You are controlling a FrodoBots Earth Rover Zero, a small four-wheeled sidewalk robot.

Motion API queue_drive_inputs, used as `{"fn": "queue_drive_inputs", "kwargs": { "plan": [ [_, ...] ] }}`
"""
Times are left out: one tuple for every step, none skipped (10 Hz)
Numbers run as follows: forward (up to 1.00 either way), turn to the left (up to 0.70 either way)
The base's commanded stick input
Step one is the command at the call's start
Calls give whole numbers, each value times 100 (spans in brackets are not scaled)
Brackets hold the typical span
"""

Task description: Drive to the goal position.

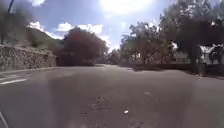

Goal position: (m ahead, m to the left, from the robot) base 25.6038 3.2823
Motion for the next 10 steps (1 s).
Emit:
{"fn": "queue_drive_inputs", "kwargs": {
  "plan": [
    [50,0],
    [50,0],
    [50,0],
    [50,0],
    [50,0],
    [50,0],
    [50,50],
    [50,50],
    [50,0],
    [50,0]
  ]
}}
